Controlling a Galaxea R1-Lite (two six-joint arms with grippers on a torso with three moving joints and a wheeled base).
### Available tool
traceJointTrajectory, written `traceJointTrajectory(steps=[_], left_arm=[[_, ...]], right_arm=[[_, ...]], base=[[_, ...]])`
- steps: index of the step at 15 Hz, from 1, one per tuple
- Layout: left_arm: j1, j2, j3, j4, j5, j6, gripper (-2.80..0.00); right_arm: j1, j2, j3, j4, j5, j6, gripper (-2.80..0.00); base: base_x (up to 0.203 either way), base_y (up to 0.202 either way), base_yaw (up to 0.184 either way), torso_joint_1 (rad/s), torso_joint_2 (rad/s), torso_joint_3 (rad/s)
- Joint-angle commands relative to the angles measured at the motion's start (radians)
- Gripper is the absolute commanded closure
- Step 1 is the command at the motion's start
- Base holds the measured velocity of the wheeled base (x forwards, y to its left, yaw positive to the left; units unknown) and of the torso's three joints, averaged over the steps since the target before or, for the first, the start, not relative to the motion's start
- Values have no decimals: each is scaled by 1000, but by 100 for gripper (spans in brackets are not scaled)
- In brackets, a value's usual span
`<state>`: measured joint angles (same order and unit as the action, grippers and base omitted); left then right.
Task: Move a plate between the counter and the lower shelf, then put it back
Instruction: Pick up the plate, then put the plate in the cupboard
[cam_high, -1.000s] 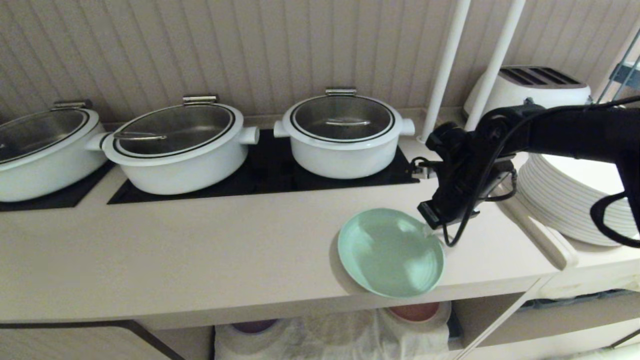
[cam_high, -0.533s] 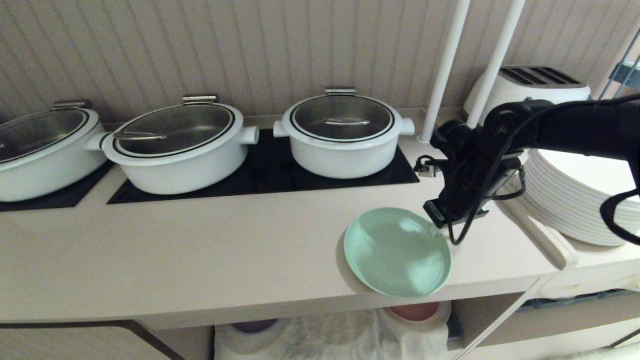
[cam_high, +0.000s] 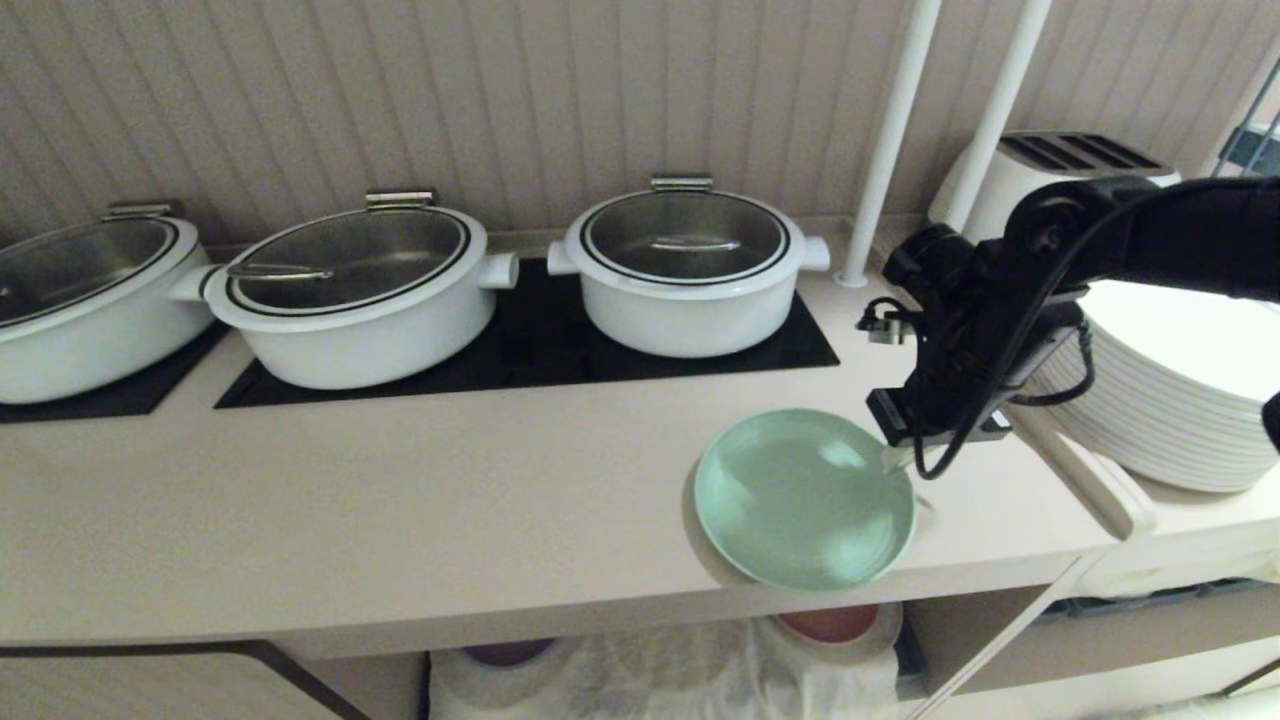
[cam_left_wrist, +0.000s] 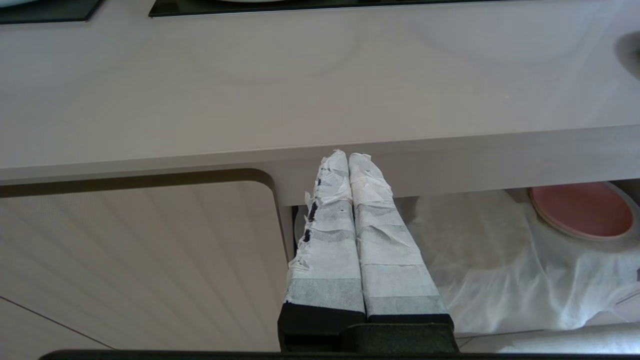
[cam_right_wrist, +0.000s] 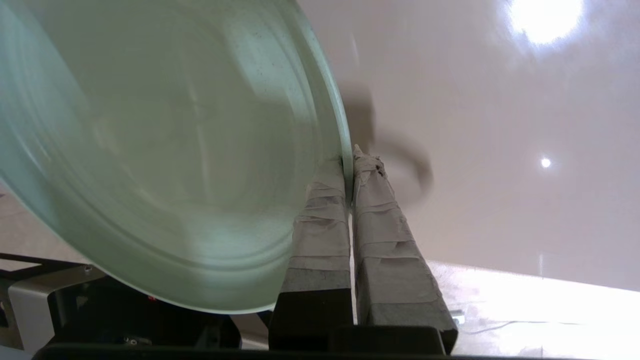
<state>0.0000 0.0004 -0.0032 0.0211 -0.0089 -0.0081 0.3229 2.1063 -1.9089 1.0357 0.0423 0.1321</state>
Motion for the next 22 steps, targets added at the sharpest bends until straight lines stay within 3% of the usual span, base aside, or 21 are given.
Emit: traceJointTrajectory(steps=[1, 5, 12, 18, 22], left_arm=[[0, 0, 0, 0, 0, 0, 0], [0, 0, 0, 0, 0, 0, 0], [0, 0, 0, 0, 0, 0, 0], [0, 0, 0, 0, 0, 0, 0], [0, 0, 0, 0, 0, 0, 0]], right_arm=[[-10, -42, 32, 5, 1, 2, 0], [-51, -132, 151, -2, 7, 8, 0], [-117, -305, 330, -8, 84, 54, 0], [-156, -503, 577, -110, 161, 60, 0], [-157, -656, 739, -175, 189, 121, 0]], base=[[0, 0, 0, 0, 0, 0], [0, 0, 0, 0, 0, 0], [0, 0, 0, 0, 0, 0], [0, 0, 0, 0, 0, 0], [0, 0, 0, 0, 0, 0]])
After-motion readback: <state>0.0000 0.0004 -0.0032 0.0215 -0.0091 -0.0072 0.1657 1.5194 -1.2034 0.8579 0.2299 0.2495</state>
